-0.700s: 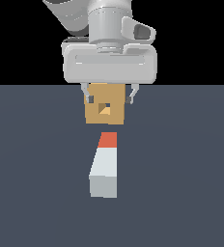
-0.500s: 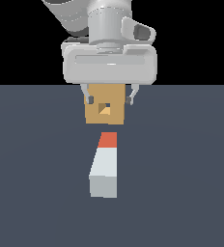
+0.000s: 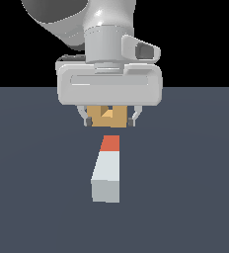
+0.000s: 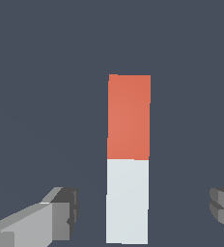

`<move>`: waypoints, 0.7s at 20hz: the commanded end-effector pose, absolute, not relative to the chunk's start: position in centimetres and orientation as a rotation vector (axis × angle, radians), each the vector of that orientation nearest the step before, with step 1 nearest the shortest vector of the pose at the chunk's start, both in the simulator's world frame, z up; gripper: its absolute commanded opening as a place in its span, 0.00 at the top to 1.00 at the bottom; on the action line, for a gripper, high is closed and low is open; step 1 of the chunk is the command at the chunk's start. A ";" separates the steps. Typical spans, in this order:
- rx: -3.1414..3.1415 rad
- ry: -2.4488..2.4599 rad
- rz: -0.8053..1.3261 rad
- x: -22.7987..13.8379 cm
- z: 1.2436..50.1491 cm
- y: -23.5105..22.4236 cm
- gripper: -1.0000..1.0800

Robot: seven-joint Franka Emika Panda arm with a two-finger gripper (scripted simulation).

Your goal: Insert the peg into the horizontal hole in a box.

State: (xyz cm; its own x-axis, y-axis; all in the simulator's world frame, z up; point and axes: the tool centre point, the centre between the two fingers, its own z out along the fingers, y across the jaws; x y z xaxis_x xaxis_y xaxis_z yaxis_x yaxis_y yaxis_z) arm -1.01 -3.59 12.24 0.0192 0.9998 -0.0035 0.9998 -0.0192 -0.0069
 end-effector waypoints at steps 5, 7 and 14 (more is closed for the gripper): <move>-2.257 -2.185 0.005 -1.4 8.7 -7.0 0.04; -2.260 -2.183 0.003 -1.5 8.0 -7.5 0.04; -2.262 -2.180 0.004 -1.5 7.5 -7.9 0.04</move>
